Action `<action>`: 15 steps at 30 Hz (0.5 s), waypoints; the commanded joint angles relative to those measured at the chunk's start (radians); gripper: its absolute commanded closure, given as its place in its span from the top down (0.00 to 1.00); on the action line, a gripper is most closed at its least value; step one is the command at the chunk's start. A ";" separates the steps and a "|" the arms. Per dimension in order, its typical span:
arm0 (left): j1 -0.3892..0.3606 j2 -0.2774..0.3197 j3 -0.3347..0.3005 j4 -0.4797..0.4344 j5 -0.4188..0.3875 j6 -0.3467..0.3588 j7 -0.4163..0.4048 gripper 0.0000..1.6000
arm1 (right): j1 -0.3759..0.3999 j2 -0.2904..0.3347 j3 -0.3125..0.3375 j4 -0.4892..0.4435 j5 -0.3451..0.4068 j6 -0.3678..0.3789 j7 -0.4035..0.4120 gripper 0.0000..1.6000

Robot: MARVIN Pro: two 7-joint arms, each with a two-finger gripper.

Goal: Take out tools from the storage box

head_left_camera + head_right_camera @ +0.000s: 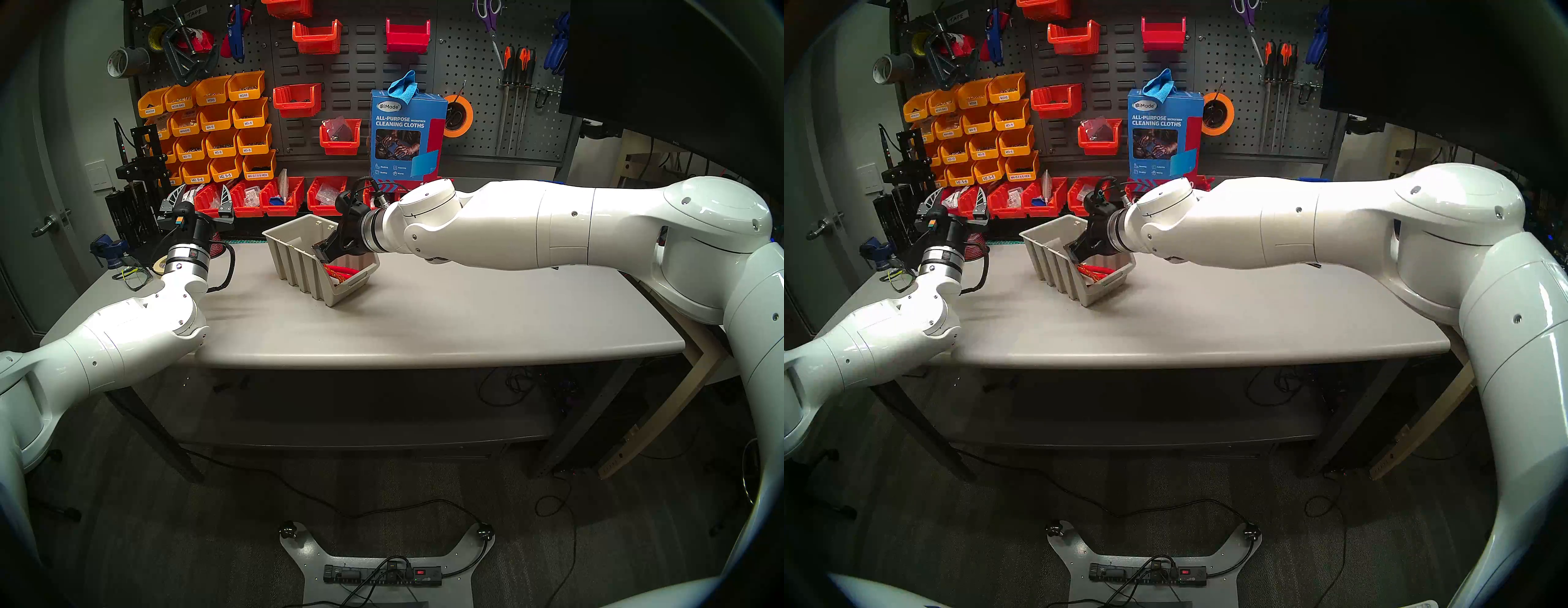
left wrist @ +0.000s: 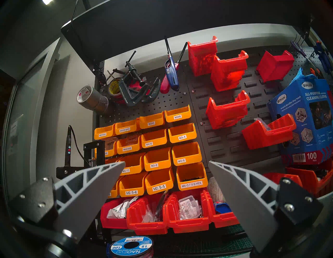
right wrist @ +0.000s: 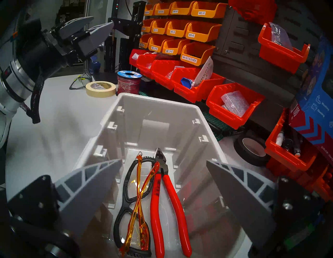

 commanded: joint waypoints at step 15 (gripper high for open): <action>-0.013 0.000 -0.010 0.002 -0.002 -0.001 0.002 1.00 | -0.014 0.079 -0.033 0.022 0.040 0.017 0.040 1.00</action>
